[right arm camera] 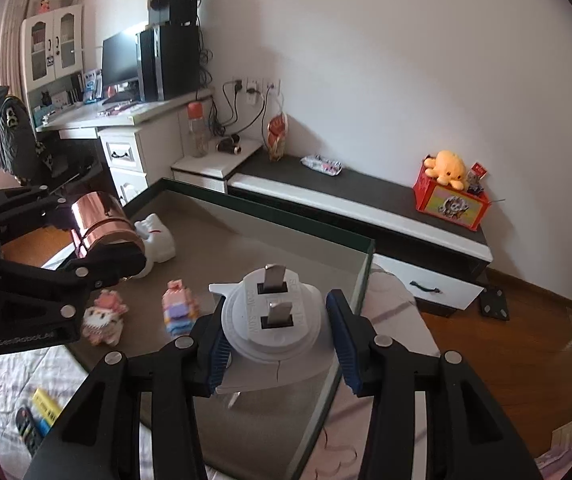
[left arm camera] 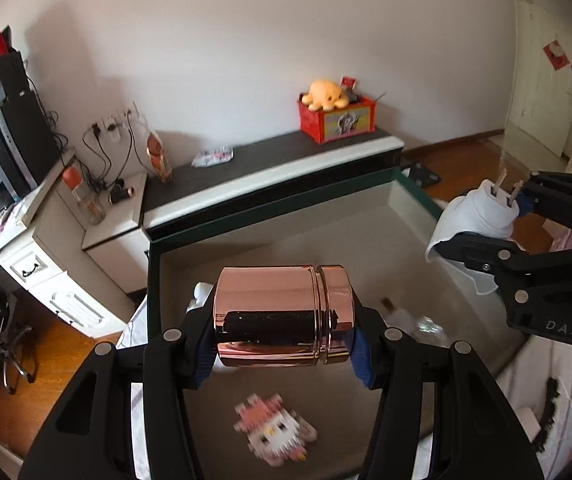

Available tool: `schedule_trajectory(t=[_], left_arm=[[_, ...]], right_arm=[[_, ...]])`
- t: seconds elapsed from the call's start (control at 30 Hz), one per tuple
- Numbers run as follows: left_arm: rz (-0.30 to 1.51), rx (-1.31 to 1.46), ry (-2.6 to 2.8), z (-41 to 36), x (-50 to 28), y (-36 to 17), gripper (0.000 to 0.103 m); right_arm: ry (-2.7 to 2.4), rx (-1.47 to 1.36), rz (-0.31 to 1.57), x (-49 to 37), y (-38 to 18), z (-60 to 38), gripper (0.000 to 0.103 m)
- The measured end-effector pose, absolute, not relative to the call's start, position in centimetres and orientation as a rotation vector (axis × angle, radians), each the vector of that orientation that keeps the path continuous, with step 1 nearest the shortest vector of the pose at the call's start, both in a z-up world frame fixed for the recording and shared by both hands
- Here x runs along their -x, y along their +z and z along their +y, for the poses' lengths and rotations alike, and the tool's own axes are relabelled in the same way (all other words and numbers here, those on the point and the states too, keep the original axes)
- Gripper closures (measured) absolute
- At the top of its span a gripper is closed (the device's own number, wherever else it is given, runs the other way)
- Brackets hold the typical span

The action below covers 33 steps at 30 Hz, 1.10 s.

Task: Organize rigid objects
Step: 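Carry both held items into the pink box and open the left gripper, then open the right gripper to release the plug adapter in the box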

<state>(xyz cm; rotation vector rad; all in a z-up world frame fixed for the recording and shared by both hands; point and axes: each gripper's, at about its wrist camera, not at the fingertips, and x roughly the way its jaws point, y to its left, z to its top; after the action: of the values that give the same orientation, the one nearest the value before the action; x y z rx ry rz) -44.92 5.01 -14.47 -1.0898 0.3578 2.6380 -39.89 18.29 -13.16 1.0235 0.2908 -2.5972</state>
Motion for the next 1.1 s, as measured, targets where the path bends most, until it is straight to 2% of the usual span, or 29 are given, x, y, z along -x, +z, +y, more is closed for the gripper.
schedule_trajectory(t=[0.37, 0.53, 0.6, 0.7, 0.73, 1.1], left_arm=[[0.362, 1.234, 2.609, 4.9, 48.7, -18.0, 0.048], [0.383, 1.219, 2.614, 5.0, 48.5, -17.9, 0.045], [0.404, 1.202, 2.632, 5.1, 48.2, -17.7, 0.042], [0.408, 1.178, 2.636, 5.2, 47.6, -17.2, 0.024], [0.416, 1.166, 2.643, 5.3, 47.3, -17.0, 0.023], [0.434, 1.151, 2.643, 5.5, 45.8, -15.6, 0.020]], right_arm=[[-2.519, -1.202, 0.383, 44.6, -16.9, 16.4, 0.056], [-2.505, -1.244, 0.412, 45.0, -17.5, 16.1, 0.056], [-2.506, -1.259, 0.422, 45.2, -17.6, 16.1, 0.056], [-2.505, -1.280, 0.429, 45.4, -17.7, 16.1, 0.056], [-2.505, -1.285, 0.431, 45.5, -17.7, 16.0, 0.056], [-2.548, -1.251, 0.380, 44.9, -16.8, 16.4, 0.056]])
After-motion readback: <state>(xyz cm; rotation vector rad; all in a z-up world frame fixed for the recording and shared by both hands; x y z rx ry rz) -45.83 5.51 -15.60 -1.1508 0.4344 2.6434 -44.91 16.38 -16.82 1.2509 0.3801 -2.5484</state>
